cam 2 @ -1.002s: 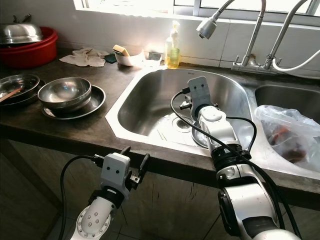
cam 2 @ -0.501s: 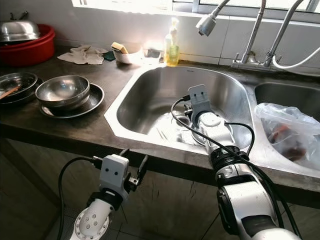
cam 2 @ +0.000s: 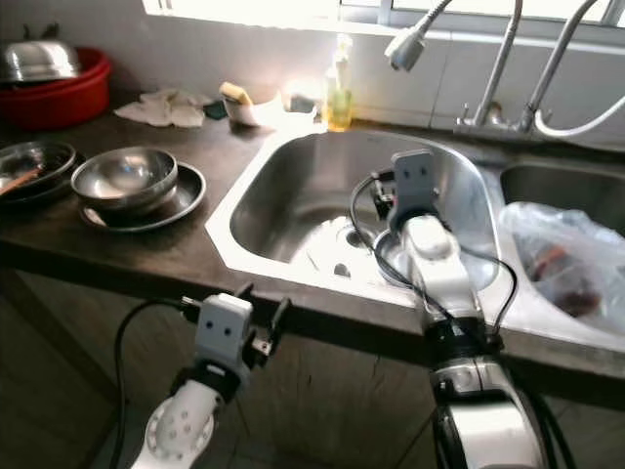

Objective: Kitchen organization

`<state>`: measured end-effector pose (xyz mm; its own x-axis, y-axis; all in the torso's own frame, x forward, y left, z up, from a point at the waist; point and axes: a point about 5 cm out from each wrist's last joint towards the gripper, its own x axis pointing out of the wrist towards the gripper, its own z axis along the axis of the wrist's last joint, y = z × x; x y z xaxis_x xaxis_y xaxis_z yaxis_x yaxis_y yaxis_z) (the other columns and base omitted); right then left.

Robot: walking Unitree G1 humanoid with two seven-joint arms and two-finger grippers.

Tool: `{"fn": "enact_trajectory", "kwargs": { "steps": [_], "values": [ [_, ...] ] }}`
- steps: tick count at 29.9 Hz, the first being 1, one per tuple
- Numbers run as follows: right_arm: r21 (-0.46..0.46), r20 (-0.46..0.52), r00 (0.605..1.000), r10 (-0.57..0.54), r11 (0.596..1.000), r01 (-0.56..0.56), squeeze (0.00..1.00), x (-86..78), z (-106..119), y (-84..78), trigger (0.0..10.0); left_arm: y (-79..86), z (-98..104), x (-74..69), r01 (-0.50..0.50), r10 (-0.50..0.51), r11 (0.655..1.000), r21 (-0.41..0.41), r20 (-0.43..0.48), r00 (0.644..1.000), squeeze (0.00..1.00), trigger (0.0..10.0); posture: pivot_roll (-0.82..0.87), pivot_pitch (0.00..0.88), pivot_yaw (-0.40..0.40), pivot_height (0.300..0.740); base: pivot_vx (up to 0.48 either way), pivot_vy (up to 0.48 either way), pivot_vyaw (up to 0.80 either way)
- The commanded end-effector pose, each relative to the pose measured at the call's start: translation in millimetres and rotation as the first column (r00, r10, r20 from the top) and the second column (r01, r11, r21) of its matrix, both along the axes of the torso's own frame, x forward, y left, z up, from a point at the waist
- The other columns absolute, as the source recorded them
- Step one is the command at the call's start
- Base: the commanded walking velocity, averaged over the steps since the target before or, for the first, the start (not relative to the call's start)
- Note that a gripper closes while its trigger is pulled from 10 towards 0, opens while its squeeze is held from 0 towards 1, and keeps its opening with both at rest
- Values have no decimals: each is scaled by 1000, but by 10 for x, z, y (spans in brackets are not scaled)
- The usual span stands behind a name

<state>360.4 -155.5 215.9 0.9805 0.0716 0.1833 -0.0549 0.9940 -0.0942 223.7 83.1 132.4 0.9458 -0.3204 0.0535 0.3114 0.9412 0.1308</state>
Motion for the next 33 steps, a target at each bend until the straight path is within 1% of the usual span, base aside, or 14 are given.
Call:
{"fn": "enact_trajectory", "kwargs": {
  "steps": [1,2,6,9,10,14,18,20,23,29,33],
  "values": [
    [33,60,998,32,999,-34,0,-148,88,47,10000,-21,-14,9,9,-9,1000,-3,-4,1000,0,10000,219,47,-72,740,0,0,0],
    [47,79,996,45,998,-48,0,-288,63,64,10000,-31,-4,18,13,-13,1000,-3,1,1000,0,10000,220,40,-71,740,0,0,0],
    [91,91,995,34,995,-42,0,-524,-23,52,10000,-36,14,42,15,-15,1000,-6,8,1000,0,10000,214,29,-72,740,0,0,0],
    [57,100,993,66,996,-72,0,-698,-110,86,10000,-31,11,60,11,-11,1000,-7,10,1000,0,10000,202,20,-66,740,0,0,0],
    [65,99,993,66,995,-73,0,-813,-188,77,10000,-32,6,71,9,-9,1000,-8,10,1000,0,10000,202,18,-63,740,0,0,0],
    [74,68,996,50,996,-55,0,-975,-297,80,10000,-44,24,81,11,-11,1000,-13,15,1000,0,10000,200,9,-61,740,0,0,0],
    [80,35,999,38,996,-40,0,-1132,-358,100,10000,-51,41,83,20,-20,1000,-23,19,1000,0,10000,192,4,-55,740,0,0,0],
    [82,18,1000,26,996,-27,0,-1193,-384,102,10000,-51,43,83,25,-24,999,-26,18,1000,0,10000,190,3,-51,740,0,0,0],
    [85,13,1000,11,996,-12,0,-1221,-393,100,10000,-51,31,86,28,-28,999,-25,15,1000,0,10000,186,0,-44,740,0,0,0],
    [74,36,999,1,997,-3,0,-1192,-348,117,10000,-66,13,84,34,-33,999,-25,8,999,0,10000,183,0,-42,740,0,0,0],
    [66,43,999,7,998,-9,0,-1149,-323,144,10000,-65,4,91,36,-35,999,-20,6,999,0,10000,189,0,-45,740,0,0,622]
  ]
}}
